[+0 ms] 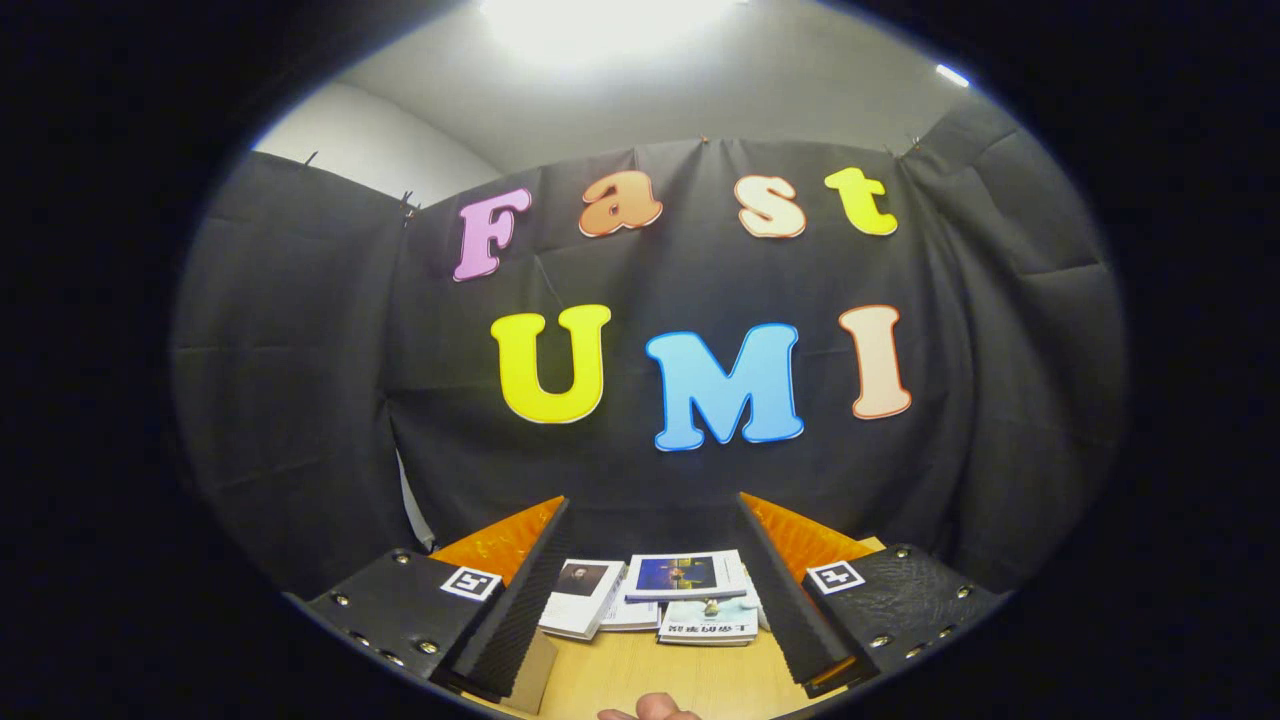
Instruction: Open the storage box then place both shoes into the box .Put the left shoe in first, then the right shoe, with the right side of both shoes facing outward in a uniform manner.
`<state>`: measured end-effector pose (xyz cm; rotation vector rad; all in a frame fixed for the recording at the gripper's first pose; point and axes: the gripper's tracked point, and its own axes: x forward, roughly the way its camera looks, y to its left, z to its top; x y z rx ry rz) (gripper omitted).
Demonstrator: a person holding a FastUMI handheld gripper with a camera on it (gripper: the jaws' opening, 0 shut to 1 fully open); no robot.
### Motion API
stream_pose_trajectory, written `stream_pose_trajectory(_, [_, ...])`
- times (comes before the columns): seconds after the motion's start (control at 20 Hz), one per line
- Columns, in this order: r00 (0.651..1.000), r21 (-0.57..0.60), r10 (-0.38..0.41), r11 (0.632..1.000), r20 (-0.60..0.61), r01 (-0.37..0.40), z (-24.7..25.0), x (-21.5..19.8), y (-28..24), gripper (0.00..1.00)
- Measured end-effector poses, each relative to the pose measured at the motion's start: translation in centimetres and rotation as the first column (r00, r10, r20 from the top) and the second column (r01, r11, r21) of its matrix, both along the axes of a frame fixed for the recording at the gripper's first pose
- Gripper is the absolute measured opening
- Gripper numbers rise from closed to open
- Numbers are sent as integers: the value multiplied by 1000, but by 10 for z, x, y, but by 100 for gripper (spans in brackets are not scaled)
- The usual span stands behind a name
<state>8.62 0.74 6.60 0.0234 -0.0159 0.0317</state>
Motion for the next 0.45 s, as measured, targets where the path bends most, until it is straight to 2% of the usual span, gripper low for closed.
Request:
stream_pose_trajectory(0.15, [999, -9, -42, 999, 27, 42, 9, -11, -16, 96])
stream_pose_trajectory(0.45, [998, 15, -58, 998, 16, 57, 3, -17, -26, 96])
